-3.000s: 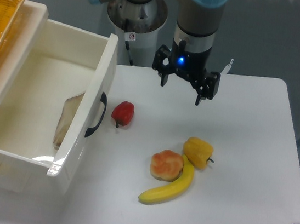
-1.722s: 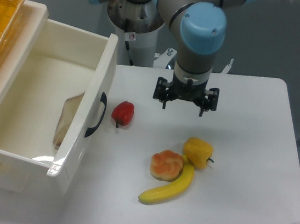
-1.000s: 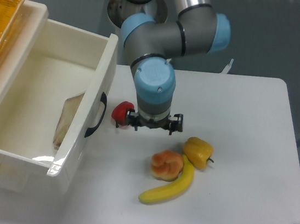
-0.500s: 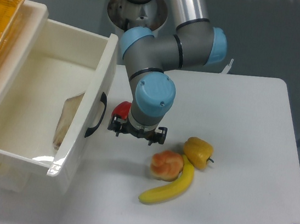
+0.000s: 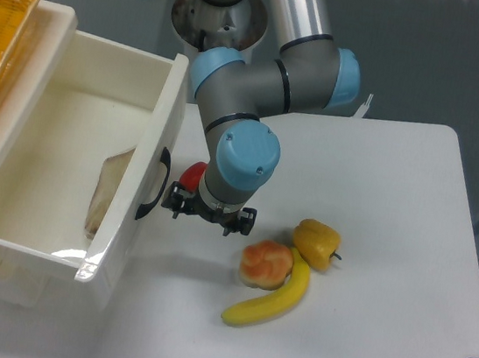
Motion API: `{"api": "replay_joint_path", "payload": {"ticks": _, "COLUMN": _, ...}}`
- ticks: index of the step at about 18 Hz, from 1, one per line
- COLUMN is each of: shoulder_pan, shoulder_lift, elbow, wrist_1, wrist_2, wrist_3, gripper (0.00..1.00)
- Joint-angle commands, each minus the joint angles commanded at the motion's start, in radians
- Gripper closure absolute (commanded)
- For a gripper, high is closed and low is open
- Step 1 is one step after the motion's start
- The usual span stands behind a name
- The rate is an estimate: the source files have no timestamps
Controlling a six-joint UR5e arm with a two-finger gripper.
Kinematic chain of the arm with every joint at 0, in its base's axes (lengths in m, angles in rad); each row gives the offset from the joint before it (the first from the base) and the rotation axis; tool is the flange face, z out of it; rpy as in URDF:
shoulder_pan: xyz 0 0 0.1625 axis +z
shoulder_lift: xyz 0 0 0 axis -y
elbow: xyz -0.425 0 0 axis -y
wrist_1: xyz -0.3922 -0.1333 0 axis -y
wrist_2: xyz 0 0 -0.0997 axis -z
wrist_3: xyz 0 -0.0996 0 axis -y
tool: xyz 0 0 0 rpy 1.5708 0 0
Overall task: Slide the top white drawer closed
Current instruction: 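Bring the gripper against the drawer front beside its black handle, then push the top white drawer into the cabinet with the gripper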
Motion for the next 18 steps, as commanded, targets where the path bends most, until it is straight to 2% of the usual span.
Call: {"api": "replay_joint_path", "payload": {"ticks": 18, "shoulder_pan": -0.044, "shoulder_lift": 0.028, "elbow": 0.0, "wrist_1": -0.003, "wrist_2": -0.041, "wrist_3": -0.003, "gripper": 0.0}}
